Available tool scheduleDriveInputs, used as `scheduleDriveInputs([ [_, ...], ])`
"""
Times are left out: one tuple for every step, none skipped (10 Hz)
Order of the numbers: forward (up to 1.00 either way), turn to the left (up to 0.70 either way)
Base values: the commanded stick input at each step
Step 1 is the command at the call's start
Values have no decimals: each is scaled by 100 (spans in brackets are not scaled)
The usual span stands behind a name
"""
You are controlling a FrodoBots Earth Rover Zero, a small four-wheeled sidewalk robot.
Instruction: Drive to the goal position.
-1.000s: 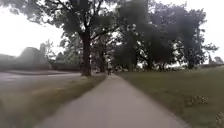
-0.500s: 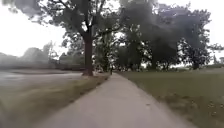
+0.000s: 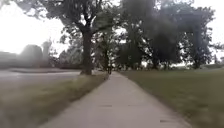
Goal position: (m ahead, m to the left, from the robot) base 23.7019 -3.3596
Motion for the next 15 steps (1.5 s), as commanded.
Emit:
scheduleDriveInputs([
  [100, 0],
  [100, 0],
  [100, 0],
  [100, -1],
  [100, -2],
  [100, -38],
  [100, -18],
  [100, -4],
  [100, 0],
  [100, 0],
  [100, 0],
  [100, 0],
  [100, 0],
  [100, 0],
  [100, 0],
])
